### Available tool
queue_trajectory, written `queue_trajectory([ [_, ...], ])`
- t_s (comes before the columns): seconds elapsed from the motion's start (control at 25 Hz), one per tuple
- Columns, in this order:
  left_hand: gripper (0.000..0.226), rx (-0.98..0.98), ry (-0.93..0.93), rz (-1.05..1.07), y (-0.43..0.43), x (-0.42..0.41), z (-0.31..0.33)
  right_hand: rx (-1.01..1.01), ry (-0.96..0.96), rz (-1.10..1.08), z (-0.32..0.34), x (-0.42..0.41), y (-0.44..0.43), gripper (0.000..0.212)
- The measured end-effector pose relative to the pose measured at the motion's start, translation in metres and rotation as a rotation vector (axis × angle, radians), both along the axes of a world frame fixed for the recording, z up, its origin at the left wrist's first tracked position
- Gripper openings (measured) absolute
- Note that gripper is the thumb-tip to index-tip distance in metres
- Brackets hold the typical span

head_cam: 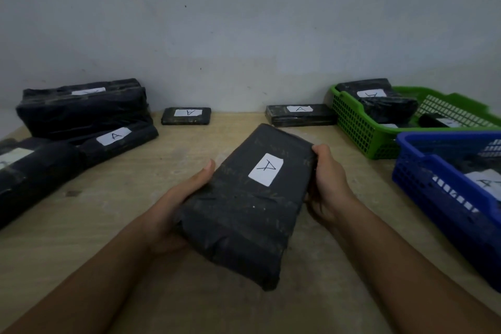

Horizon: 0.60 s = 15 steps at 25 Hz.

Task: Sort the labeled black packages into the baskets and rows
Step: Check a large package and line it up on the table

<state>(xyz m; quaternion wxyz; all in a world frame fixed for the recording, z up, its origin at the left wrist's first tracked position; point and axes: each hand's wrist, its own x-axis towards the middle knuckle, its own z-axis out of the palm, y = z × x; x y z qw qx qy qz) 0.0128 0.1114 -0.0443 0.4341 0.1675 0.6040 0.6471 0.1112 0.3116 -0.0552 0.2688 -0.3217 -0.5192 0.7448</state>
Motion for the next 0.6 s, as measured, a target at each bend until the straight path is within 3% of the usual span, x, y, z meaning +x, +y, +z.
queue_trajectory([
  [0.08,0.087,-0.051,0.126,-0.102,-0.007,-0.001,-0.003,0.007,0.005,0.025,-0.001,-0.001,0.000,0.035],
  [0.12,0.078,-0.041,0.081,-0.152,-0.012,-0.002,-0.008,0.005,0.018,0.056,-0.001,-0.001,0.000,0.036],
  [0.2,0.030,0.016,0.008,-0.057,-0.007,-0.005,-0.013,-0.016,0.044,0.171,-0.001,-0.002,-0.001,0.041],
  [0.24,0.026,0.047,-0.062,-0.012,-0.002,-0.003,-0.010,-0.016,0.044,0.245,0.000,-0.001,-0.003,0.044],
  [0.44,0.038,0.275,-0.149,0.106,-0.001,-0.002,-0.011,0.097,-0.005,0.577,0.001,0.005,-0.016,0.047],
  [0.6,0.047,0.289,-0.113,0.160,0.000,-0.007,-0.015,0.153,-0.028,0.603,-0.005,0.005,-0.018,0.022],
])
